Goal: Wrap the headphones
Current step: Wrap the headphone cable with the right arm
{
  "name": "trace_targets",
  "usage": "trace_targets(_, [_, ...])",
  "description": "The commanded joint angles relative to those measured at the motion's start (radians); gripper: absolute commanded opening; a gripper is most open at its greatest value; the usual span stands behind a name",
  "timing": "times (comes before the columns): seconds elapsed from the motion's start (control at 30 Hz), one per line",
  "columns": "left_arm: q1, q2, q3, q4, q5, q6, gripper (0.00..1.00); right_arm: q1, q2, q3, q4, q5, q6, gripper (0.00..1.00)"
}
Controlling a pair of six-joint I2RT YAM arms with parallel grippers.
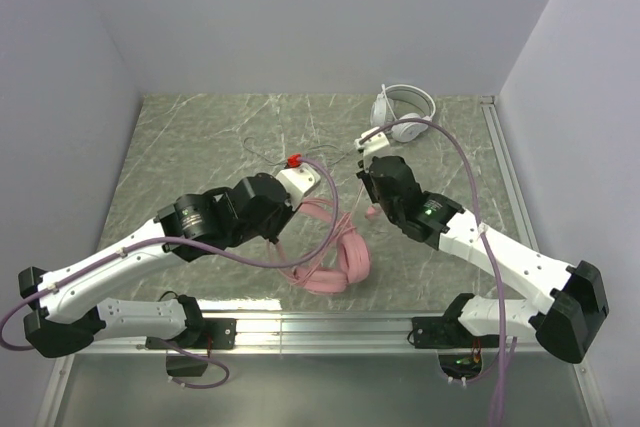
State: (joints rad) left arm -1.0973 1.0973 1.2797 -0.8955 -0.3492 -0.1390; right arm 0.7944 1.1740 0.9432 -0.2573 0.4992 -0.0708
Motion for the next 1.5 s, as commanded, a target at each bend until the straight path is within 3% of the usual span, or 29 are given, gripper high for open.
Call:
trace_targets(0.0, [-0.015, -0.025, 0.047, 0.001, 0.111, -0.001, 0.0, -0.038, -0.034, -0.012, 0.102, 0.01, 0.014, 0.22])
trace_targets(0.17, [-0.013, -0.039, 0.053, 0.027, 0.138, -0.028, 0.0, -0.072, -0.069, -0.06, 0.159, -0.132, 0.032, 0.14])
trace_targets(0.4, [-0.007, -0.04, 0.112, 0.058, 0.243, -0.089, 0.0, -0.098, -0.059, -0.119, 0.204, -0.211, 0.069, 0.12])
trace_targets(0.57, [0.057, -0.042, 0.148, 0.099, 0.34, -0.163, 0.0, -0.109, -0.066, -0.17, 0.254, -0.312, 0.134, 0.12])
trace_targets(0.73, [0.141, -0.033, 0.139, 0.118, 0.403, -0.194, 0.0, -0.136, -0.102, -0.208, 0.328, -0.438, 0.157, 0.22])
trace_targets(1.0, [0.266, -0.02, 0.128, 0.144, 0.467, -0.243, 0.0, -0.224, -0.14, -0.253, 0.369, -0.605, 0.2, 0.28])
trace_targets(1.47, [0.338, 0.016, 0.17, 0.153, 0.481, -0.332, 0.0, -0.262, -0.165, -0.391, 0.501, -0.64, 0.305, 0.52])
